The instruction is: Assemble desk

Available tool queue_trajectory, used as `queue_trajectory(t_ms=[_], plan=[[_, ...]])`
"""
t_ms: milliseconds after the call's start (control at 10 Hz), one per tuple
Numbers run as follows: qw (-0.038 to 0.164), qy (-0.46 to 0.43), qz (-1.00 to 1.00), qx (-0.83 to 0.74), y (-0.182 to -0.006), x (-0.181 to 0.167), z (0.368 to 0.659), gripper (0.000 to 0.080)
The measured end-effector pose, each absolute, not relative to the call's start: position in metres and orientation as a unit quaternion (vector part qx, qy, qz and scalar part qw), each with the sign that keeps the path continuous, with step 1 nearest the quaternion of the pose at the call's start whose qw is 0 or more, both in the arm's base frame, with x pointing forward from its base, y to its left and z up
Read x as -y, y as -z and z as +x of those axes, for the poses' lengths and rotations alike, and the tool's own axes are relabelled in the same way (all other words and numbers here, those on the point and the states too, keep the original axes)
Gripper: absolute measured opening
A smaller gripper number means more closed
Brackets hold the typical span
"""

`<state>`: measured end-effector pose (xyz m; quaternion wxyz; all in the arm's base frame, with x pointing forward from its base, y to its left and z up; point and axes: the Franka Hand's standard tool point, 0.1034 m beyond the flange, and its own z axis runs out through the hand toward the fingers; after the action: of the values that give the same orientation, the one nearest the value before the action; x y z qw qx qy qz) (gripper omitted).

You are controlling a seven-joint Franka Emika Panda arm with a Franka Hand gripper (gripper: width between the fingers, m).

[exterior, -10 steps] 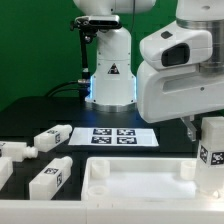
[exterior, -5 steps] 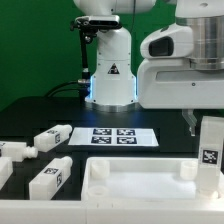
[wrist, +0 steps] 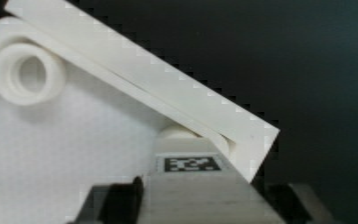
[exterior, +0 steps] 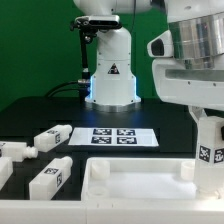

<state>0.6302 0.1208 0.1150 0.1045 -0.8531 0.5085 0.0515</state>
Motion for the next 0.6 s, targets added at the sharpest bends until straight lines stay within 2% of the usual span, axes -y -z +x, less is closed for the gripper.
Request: queue_trajectory(t_ms=[200, 300, 400, 500, 600], plan=[[0.106, -0.049, -0.867, -0.484, -0.1149, -0.121, 0.6302, 0.0293], [0.099, -0.044, -0.902, -0.419, -0.1162, -0.1202, 0.6294, 0.0517], [0.087, -0.038, -0.948, -0.305, -0.1204, -0.1196, 0.6296, 0.0517], [0.083, -0.034, -0.964, -0.251, -0.1232, -0.1215, 0.6307, 0.0608], [0.085, -0.032, -0.966, -0.241, -0.1215, -0.1203, 0.6308, 0.0637]])
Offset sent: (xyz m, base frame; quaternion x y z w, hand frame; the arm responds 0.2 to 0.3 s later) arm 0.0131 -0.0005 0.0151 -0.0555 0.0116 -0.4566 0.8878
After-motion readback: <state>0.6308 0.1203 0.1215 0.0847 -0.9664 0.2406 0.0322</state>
